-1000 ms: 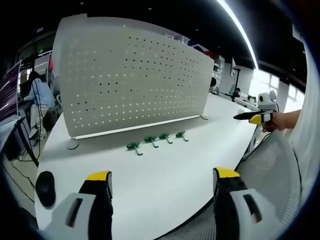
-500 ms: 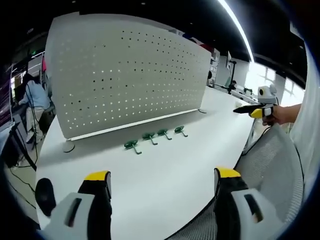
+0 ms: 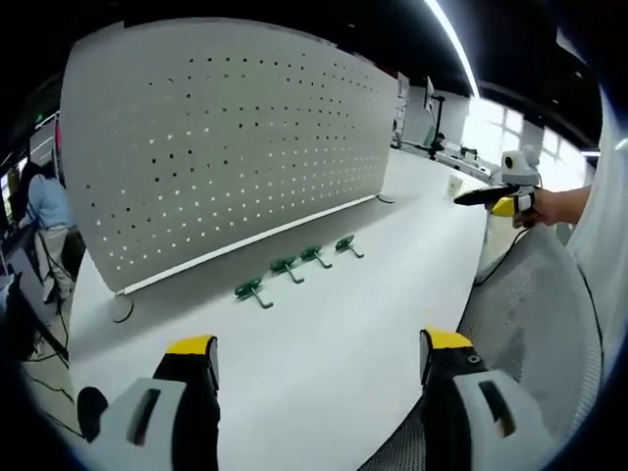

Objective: Insert the hook assembly into the mounting plate slot until the hook locks in place.

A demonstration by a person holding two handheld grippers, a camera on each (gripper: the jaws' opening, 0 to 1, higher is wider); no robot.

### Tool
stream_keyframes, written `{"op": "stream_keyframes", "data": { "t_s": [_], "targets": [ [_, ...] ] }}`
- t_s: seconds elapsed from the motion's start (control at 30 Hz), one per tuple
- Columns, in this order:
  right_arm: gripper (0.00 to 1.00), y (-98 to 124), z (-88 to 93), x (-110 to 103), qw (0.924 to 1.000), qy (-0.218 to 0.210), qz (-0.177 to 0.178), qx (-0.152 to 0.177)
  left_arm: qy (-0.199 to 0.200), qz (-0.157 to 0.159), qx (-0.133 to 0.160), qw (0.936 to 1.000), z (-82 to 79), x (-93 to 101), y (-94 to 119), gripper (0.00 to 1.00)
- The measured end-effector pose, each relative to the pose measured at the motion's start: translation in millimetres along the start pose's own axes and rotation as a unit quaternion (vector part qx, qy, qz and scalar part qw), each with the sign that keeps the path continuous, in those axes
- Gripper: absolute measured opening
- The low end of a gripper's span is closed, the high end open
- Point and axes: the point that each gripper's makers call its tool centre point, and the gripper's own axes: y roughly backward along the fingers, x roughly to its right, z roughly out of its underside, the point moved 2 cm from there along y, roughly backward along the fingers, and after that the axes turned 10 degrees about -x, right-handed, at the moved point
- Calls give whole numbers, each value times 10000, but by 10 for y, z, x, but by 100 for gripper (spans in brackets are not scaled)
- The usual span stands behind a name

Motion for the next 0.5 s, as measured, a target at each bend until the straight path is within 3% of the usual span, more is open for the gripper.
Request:
{"op": "stream_keyframes", "data": {
  "t_s": [0.5],
  "targets": [
    [77, 17, 4, 38, 9999, -127, 38, 85, -374, 225, -241, 9988, -258, -119, -157, 88]
  ]
}}
